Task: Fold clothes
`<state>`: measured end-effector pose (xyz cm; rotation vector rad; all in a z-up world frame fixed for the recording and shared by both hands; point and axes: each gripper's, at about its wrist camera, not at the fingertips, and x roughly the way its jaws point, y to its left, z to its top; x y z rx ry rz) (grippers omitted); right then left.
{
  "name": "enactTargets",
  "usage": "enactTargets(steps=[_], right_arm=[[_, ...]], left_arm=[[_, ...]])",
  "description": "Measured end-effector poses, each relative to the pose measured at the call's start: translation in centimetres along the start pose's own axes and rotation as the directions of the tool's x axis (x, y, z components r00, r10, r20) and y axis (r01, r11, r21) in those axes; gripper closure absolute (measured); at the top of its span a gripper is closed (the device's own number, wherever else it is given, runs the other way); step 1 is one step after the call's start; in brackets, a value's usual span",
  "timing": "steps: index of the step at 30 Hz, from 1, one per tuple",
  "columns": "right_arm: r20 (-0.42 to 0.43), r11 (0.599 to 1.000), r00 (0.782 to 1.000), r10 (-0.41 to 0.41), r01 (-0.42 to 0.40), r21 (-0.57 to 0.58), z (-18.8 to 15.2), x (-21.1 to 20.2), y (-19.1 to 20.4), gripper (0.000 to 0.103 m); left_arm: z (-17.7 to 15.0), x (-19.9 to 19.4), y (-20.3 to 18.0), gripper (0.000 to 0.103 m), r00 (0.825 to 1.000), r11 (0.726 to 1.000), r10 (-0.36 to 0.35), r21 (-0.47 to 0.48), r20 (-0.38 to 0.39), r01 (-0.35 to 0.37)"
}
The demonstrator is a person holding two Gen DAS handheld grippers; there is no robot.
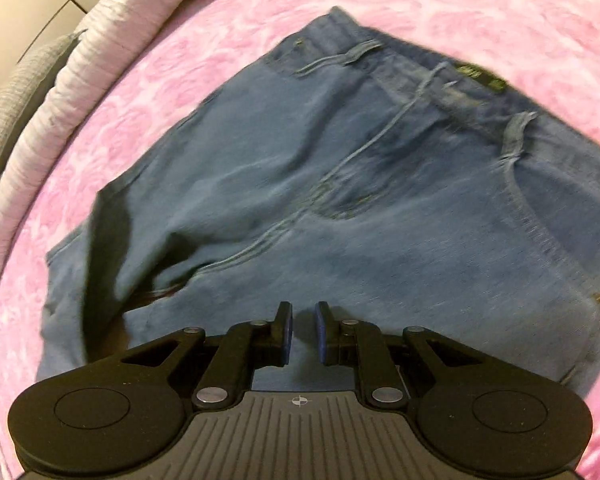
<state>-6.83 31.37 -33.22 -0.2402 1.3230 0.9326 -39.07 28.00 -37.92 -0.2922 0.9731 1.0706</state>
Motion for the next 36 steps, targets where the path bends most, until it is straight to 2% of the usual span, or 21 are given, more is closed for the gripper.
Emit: enactTargets(steps=[4,6,7,8,10,12,14,16,19,20,21,24,27,29,32,34,36], right_arm=[[-0.01,1.0,1.0,-0.003,0.003,0.005,0.6,-0.6,-1.9,0.088],[-0.019,1.0,1.0,0.003,-0.003,0.005,0.7,-0.4,-2.3,0.088],[-0.023,1.0,1.0,0.009,-0.009,0.008,0.7,-0.3,-2.4,0.088],[-0.025,1.0,1.0,0.016,-0.015,0.012,0.7,-0.3,-2.6,0.088],[-0.03,0.999,0.999,0.029,-0.029,0.02,0.8,-0.2,-3.0,0.088],[-0.035,0.999,0.999,0.04,-0.04,0.027,0.9,-0.2,-3.2,0.088],[-0.037,0.998,0.998,0.05,-0.049,0.033,1.1,-0.3,-3.4,0.088],[-0.037,0.998,0.998,0.054,-0.053,0.045,1.5,-0.3,-3.6,0.088],[-0.029,0.996,0.998,0.056,-0.054,0.072,1.9,-0.5,-4.1,0.088],[-0.027,0.995,0.998,0.055,-0.052,0.081,2.1,-0.5,-4.2,0.088],[-0.025,0.995,0.998,0.053,-0.051,0.089,2.2,-0.4,-4.3,0.088],[-0.014,0.993,0.999,0.05,-0.049,0.105,2.9,-0.3,-4.2,0.088],[0.016,0.995,0.998,0.063,-0.064,0.077,3.7,-0.5,-3.5,0.088],[0.034,0.997,0.997,0.064,-0.065,0.041,4.2,-0.6,-2.8,0.088],[0.053,0.999,0.997,0.051,-0.05,-0.019,4.7,-0.3,-1.8,0.087],[0.049,0.998,0.998,0.048,-0.046,-0.032,4.7,0.2,-1.3,0.087],[0.041,0.998,0.998,0.044,-0.043,-0.041,4.5,0.7,-0.9,0.087]], left_arm=[[0.8,0.9,-0.1,0.068,0.999,0.997,0.032,-0.065,0.034,-0.029],[1.2,1.1,0.8,0.08,0.998,0.992,0.031,-0.122,0.047,-0.025],[1.5,0.8,1.6,0.092,0.998,0.985,0.023,-0.173,0.065,-0.011],[1.8,0.1,3.1,0.097,0.995,0.968,0.018,-0.252,0.099,0.008],[2.8,-1.2,5.3,0.099,0.987,0.94,0.025,-0.339,0.156,0.03],[4.8,-2.8,7.5,0.1,0.978,0.924,0.057,-0.381,0.202,0.025],[7.7,-5.3,10.0,0.1,0.958,0.909,0.101,-0.417,0.269,0.021],[11.0,-8.4,12.6,0.1,0.924,0.9,0.14,-0.434,0.356,0.031],[16.9,-10.6,14.3,0.099,0.871,0.946,0.131,-0.321,0.474,0.033],[18.9,-11.3,14.8,0.096,0.85,0.959,0.124,-0.283,0.512,0.03],[20.4,-10.5,14.8,0.094,0.86,0.964,0.125,-0.266,0.495,0.014],[23.2,-6.1,16.0,0.089,0.948,0.95,0.073,-0.312,0.309,0.028],[19.9,-3.6,17.1,0.089,0.988,0.897,0.001,-0.437,0.156,0.068],[17.6,-1.9,17.9,0.087,0.997,0.851,-0.059,-0.519,0.057,0.08],[11.3,-1.8,17.0,0.081,0.995,0.805,-0.092,-0.591,-0.042,0.049],[7.7,-2.1,15.4,0.081,0.987,0.801,-0.106,-0.598,-0.12,0.013],[5.1,-2.5,14.1,0.08,0.981,0.805,-0.08,-0.593,-0.174,-0.04]])
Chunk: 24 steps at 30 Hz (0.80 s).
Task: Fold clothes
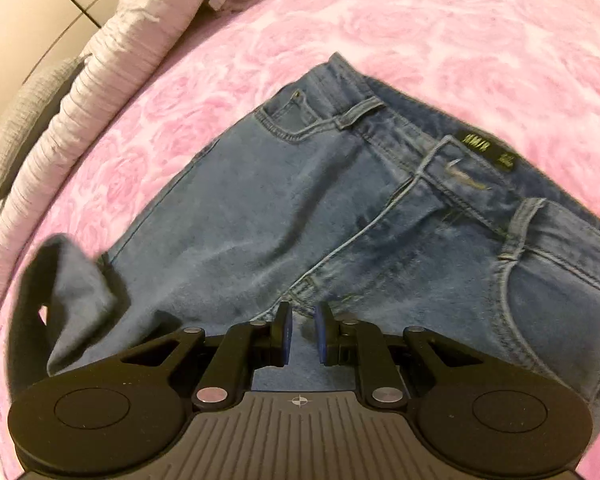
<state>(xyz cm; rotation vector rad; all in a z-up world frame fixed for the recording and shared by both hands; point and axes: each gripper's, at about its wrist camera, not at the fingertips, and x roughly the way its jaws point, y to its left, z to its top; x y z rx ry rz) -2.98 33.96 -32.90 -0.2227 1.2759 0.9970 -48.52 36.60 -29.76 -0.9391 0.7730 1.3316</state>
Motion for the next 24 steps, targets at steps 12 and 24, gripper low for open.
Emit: enactTargets(steps=[12,24], right_arm=[[-0.031,0.998,0.999,-0.023,0.022,-0.052,-0.6,2.0,1.9,0.031],[-0.043,0.999,0.999,-0.029,0.03,0.016,-2.0,0.8,1.1,0.031]], left_arm=[[-8.4,3.6,-7.7,0.072,0.951,0.538,0.004,0.801,0.31,-0.263],[-11.7,6.7,-8.6,0.074,0.91,0.107,-0.193,0.93,0.366,-0.351]])
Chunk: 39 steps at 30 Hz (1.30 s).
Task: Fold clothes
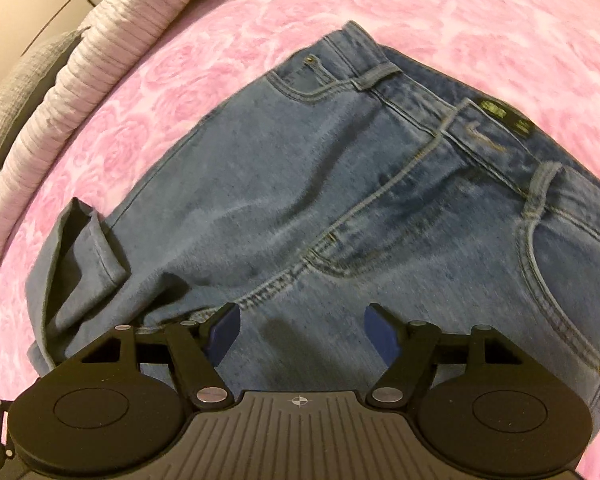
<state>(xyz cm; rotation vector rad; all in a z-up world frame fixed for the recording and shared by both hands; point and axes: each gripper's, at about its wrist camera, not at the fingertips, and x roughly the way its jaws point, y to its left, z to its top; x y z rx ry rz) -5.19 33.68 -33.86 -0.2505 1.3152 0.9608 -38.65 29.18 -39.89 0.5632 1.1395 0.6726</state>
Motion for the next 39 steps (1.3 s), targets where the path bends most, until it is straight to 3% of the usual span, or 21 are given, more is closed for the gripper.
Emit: enactTargets(steps=[3,7,8,10,12,13,15,17,20,24,28,30,32,36,37,38,39], right_arm=[[-0.007,0.999,1.0,0.006,-0.006,0.044,-0.4,-0.2,-0.3,0.031],[-0.017,0.996,1.0,0.014,-0.012,0.092,-0.7,-0.4,-0.2,0.031],[-0.019,0.995,1.0,0.014,-0.012,0.101,-0.8,-0.4,-0.2,0.031],[-0.018,0.995,1.0,0.014,-0.012,0.101,-0.8,-0.5,0.1,0.031],[-0.017,0.995,1.0,0.014,-0.012,0.098,-0.8,-0.7,0.3,0.031],[-0.016,0.995,1.0,0.014,-0.013,0.096,-0.8,-0.8,0.4,0.031],[-0.015,0.996,1.0,0.015,-0.013,0.093,-0.8,-0.9,0.7,0.031],[-0.014,0.996,1.0,0.015,-0.014,0.09,-0.7,-1.1,0.9,0.031],[-0.005,0.995,1.0,0.018,-0.017,0.102,-0.6,-1.3,1.1,0.031],[-0.011,0.995,0.999,0.033,-0.032,0.099,-1.2,-1.3,1.8,0.031],[-0.017,0.994,0.999,0.048,-0.046,0.097,-1.7,-1.4,2.5,0.031],[-0.02,0.994,0.998,0.056,-0.053,0.096,-1.9,-1.4,2.8,0.031],[-0.023,0.994,0.998,0.063,-0.061,0.095,-2.2,-1.4,3.2,0.031],[-0.04,0.993,0.997,0.058,-0.054,0.105,-3.0,-1.4,3.3,0.031],[-0.045,0.993,0.997,0.056,-0.051,0.104,-3.2,-1.5,3.3,0.031],[-0.046,0.994,0.998,0.052,-0.048,0.098,-3.4,-1.6,3.3,0.031],[-0.044,0.995,0.998,0.048,-0.044,0.089,-3.6,-1.8,3.4,0.031]], left_arm=[[-0.7,-0.1,-0.6,0.074,1.0,0.997,-0.005,0.076,0.022,0.003],[-1.3,1.0,-0.8,0.074,0.999,0.995,-0.008,0.102,0.034,0.004],[-1.3,1.3,-0.9,0.088,0.999,0.994,-0.018,0.11,0.04,0.013],[-1.0,1.5,0.0,0.097,0.999,0.998,-0.035,0.057,0.036,0.032],[-1.1,0.4,3.4,0.097,0.997,0.985,-0.067,-0.157,0.047,0.073],[-1.4,-0.4,6.0,0.097,0.997,0.953,-0.07,-0.291,0.042,0.079],[-4.5,-1.4,10.1,0.097,1.0,0.891,-0.006,-0.454,-0.008,0.002],[-7.6,-2.5,14.2,0.097,0.997,0.797,0.048,-0.599,-0.068,-0.079],[-12.2,-4.1,20.3,0.097,0.979,0.604,0.107,-0.771,-0.172,-0.201],[-18.4,-6.2,28.5,0.097,0.936,0.276,0.137,-0.895,-0.324,-0.35],[-24.6,-8.4,36.7,0.096,0.876,-0.087,0.109,-0.882,-0.47,-0.462],[-26.6,-6.2,34.0,0.094,0.842,-0.038,0.0,-0.841,-0.54,-0.54],[-28.6,-4.1,31.2,0.082,0.789,0.02,-0.104,-0.794,-0.606,-0.607],[-32.2,-0.7,25.7,0.083,0.644,0.145,-0.277,-0.694,-0.713,-0.706],[-33.1,-1.3,24.3,0.084,0.624,0.141,-0.301,-0.681,-0.721,-0.719],[-33.4,-2.4,23.2,0.084,0.641,0.093,-0.321,-0.697,-0.697,-0.711],[-33.5,-3.5,22.5,0.084,0.674,0.035,-0.33,-0.722,-0.661,-0.691]])
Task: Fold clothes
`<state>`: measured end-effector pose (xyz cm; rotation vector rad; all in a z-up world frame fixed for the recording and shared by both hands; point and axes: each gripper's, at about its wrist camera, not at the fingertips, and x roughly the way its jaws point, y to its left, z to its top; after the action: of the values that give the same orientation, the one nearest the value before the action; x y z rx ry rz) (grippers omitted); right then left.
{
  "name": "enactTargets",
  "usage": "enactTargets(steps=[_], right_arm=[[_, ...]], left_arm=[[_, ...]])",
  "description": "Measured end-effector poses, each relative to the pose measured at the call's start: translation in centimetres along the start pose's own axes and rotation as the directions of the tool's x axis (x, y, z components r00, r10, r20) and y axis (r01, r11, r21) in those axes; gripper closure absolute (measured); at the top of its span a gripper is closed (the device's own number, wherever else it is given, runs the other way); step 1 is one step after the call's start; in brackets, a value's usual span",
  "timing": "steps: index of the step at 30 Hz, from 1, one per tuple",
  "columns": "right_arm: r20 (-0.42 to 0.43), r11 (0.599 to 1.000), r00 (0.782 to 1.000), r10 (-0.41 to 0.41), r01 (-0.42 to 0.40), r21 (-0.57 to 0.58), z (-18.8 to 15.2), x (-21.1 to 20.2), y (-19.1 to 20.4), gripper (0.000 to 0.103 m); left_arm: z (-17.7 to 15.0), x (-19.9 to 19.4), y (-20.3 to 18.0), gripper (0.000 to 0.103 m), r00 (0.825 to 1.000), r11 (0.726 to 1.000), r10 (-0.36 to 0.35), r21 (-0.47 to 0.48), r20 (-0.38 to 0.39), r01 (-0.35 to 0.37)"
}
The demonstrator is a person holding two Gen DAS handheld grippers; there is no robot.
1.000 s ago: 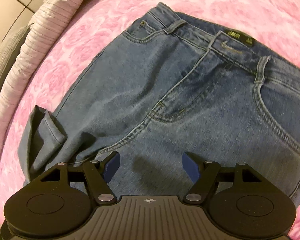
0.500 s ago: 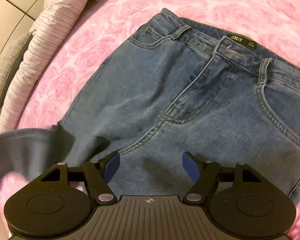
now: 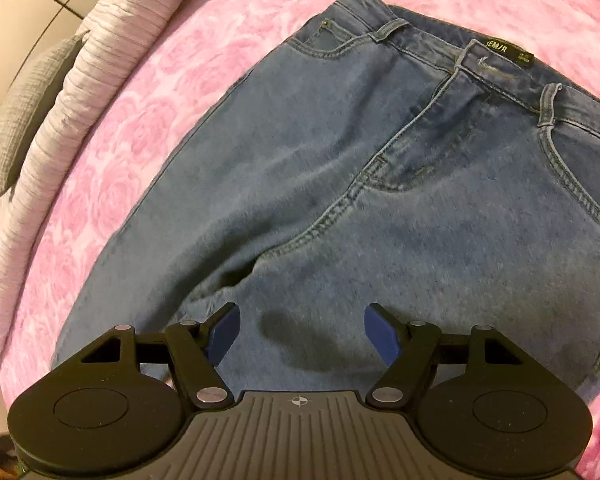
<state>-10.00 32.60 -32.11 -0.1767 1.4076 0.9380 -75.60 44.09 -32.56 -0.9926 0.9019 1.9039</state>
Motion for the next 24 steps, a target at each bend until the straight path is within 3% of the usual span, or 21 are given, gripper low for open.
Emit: enactTargets(steps=[1,3,4,6,7,11,15,16,17,24], right_arm=[[0.0,1.0,1.0,-0.008,0.008,-0.007,-0.2,0.0,0.0,0.031],[-0.001,1.0,1.0,-0.026,0.026,-0.01,-0.5,0.0,-0.1,0.031],[-0.002,1.0,1.0,-0.031,0.031,-0.001,-0.6,0.1,-0.2,0.031],[0.0,0.999,0.999,-0.036,0.036,0.021,-1.0,0.2,0.0,0.031],[-0.001,0.999,1.0,-0.031,0.031,0.025,-1.1,0.3,0.2,0.031],[-0.019,1.0,1.0,-0.005,0.005,-0.005,-1.5,0.7,1.7,0.031],[-0.022,0.999,1.0,-0.003,0.002,-0.043,-2.0,0.8,2.7,0.031],[-0.023,0.999,1.0,-0.005,0.004,-0.046,-2.2,0.9,2.8,0.031],[-0.024,0.999,1.0,-0.01,0.009,-0.044,-2.3,0.9,2.8,0.031],[-0.002,0.999,0.999,-0.035,0.035,-0.033,-3.2,-0.1,2.2,0.031]], left_arm=[[-0.8,-0.4,0.7,0.083,0.997,0.995,-0.074,-0.069,-0.007,0.074],[-2.5,-1.1,2.0,0.08,0.975,0.954,-0.222,-0.207,-0.007,0.216],[-3.4,-1.4,2.7,0.073,0.956,0.919,-0.294,-0.274,0.002,0.283],[-4.7,-2.0,3.7,0.07,0.912,0.836,-0.408,-0.39,0.025,0.385],[-5.2,-1.4,4.0,0.07,0.896,0.799,-0.443,-0.439,0.031,0.41],[-6.0,0.7,3.7,0.07,0.889,0.72,-0.454,-0.566,0.056,0.403],[-4.5,1.6,4.8,0.076,0.918,0.766,-0.383,-0.518,0.107,0.38],[-4.1,1.9,5.1,0.098,0.923,0.777,-0.365,-0.506,0.121,0.373],[-3.7,2.1,5.4,0.103,0.928,0.788,-0.347,-0.495,0.134,0.366],[-1.1,3.7,7.2,0.103,0.946,0.858,-0.221,-0.414,0.235,0.304]])
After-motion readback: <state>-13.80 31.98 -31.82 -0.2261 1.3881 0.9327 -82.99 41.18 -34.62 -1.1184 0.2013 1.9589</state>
